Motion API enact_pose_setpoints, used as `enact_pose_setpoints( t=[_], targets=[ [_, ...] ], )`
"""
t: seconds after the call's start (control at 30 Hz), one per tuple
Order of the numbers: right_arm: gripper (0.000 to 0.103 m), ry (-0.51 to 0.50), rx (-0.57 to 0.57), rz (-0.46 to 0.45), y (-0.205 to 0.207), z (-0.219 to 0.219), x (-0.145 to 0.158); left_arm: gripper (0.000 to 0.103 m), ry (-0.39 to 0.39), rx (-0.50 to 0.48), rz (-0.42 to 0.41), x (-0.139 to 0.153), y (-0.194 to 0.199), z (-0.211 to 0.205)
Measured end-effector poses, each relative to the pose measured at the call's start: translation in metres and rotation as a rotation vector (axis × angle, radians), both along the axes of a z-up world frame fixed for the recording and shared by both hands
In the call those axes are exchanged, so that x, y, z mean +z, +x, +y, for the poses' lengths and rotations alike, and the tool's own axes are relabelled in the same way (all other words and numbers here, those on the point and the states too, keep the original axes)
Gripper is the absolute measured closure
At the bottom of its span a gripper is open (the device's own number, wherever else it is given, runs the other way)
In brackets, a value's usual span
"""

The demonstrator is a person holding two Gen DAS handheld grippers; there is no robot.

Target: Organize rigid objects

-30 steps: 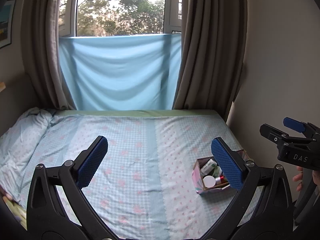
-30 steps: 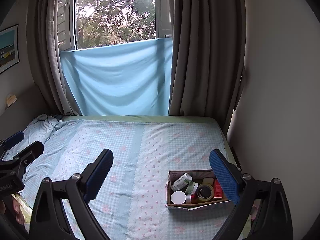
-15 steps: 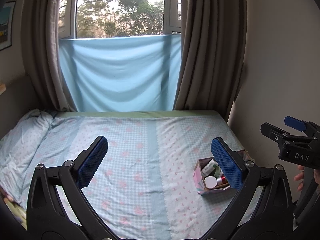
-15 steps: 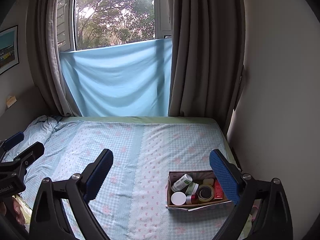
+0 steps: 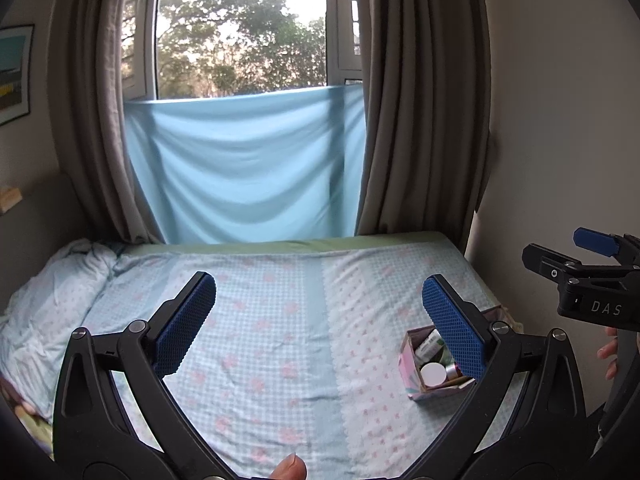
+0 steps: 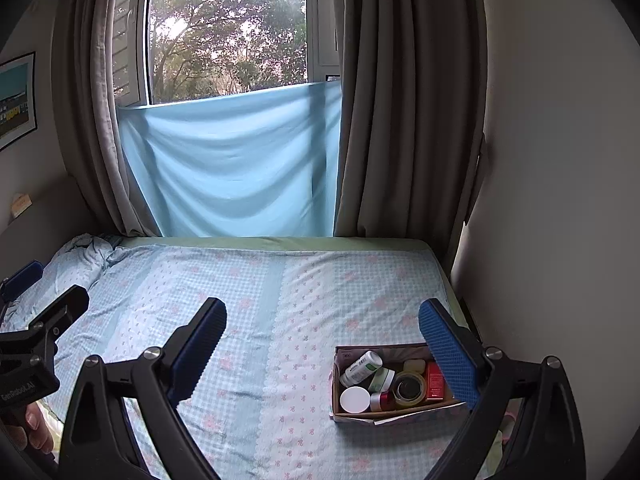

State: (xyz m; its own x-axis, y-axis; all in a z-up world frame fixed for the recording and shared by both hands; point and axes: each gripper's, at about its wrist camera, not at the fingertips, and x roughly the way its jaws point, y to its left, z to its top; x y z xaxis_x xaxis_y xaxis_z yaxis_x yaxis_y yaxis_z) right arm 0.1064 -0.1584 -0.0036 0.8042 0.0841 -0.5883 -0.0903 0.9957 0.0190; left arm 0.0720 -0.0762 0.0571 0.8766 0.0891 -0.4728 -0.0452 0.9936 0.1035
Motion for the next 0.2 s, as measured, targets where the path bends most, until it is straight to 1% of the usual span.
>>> enact_pose_setpoints(
  t=[0.2],
  targets=[
    [0.007, 0.001, -0.002, 0.003, 0.001, -0.0007, 0.0, 0.0, 0.01, -0.009, -0.033, 0.002, -0.0011, -0.003]
  ],
)
